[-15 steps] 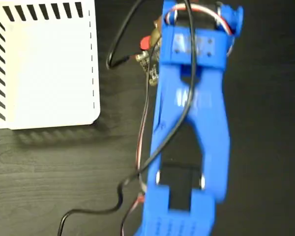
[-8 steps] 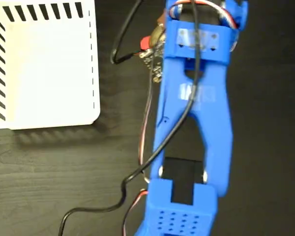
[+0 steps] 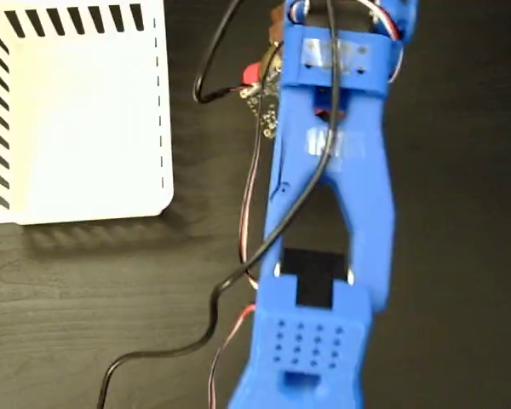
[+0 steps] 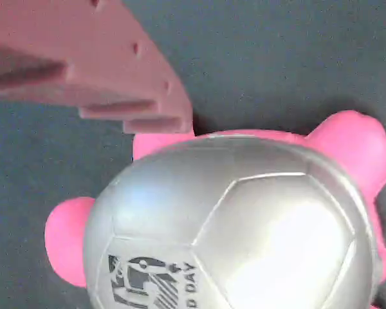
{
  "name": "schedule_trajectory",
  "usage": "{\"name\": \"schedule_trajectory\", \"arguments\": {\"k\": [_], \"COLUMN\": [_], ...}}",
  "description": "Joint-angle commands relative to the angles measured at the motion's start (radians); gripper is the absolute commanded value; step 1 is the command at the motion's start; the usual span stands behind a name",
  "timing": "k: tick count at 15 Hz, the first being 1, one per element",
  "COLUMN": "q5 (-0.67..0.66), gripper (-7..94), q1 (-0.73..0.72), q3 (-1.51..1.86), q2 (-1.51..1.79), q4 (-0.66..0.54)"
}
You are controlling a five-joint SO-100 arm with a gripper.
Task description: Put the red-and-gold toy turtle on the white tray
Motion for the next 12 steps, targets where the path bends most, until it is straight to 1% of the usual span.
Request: {"name": "schedule_trajectory", "arguments": {"k": [1, 7, 9, 12], "q5": [-0.006, -0.026, -0.029, -0.029], "gripper": [56, 56, 54, 47], "q1": [0.011, 0.006, 0.009, 0.011], "q3": [-0.091, -0.115, -0.135, -0.141], "q2": [0.006, -0.080, -0.104, -0.115], "q4": [0.014, 0.005, 0.003, 0.000]}}
